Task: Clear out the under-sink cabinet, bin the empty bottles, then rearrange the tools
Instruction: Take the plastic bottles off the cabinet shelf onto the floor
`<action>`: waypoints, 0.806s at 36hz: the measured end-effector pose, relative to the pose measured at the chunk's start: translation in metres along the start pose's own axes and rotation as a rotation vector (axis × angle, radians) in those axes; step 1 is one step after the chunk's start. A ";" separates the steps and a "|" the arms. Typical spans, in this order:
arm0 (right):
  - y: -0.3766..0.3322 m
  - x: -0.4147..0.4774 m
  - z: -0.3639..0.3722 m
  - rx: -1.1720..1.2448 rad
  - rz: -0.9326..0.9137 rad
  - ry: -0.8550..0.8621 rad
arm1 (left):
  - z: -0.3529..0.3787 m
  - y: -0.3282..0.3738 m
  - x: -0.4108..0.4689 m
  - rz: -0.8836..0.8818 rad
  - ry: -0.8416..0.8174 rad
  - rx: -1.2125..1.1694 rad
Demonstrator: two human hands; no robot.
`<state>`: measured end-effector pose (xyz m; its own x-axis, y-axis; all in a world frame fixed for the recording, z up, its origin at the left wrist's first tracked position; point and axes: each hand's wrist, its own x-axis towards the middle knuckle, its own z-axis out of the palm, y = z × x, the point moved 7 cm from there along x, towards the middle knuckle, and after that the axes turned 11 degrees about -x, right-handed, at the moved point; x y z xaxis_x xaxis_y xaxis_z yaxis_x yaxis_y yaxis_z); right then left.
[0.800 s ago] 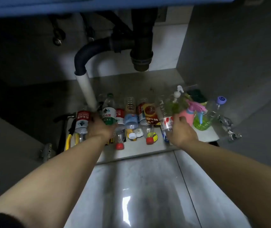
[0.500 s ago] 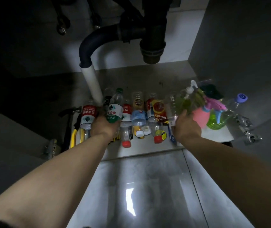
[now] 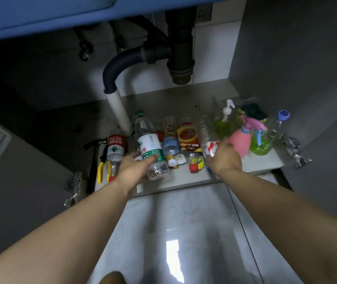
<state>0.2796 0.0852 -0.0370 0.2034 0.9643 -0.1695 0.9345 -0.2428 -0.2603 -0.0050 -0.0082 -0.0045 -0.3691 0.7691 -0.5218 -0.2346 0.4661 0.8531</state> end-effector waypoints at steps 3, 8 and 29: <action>0.006 -0.021 -0.020 -0.047 -0.096 0.011 | 0.015 -0.006 -0.019 -0.028 -0.107 -0.031; 0.028 -0.057 -0.066 -0.069 -0.298 -0.186 | 0.042 -0.020 -0.057 -0.046 -0.237 0.023; 0.240 -0.115 0.019 -0.151 0.002 -0.329 | 0.148 -0.135 -0.096 0.447 -0.446 1.091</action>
<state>0.4755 -0.0859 -0.0978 0.1232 0.8724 -0.4731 0.9718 -0.2026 -0.1205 0.1953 -0.0797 -0.0682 0.1604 0.9339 -0.3197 0.7737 0.0822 0.6283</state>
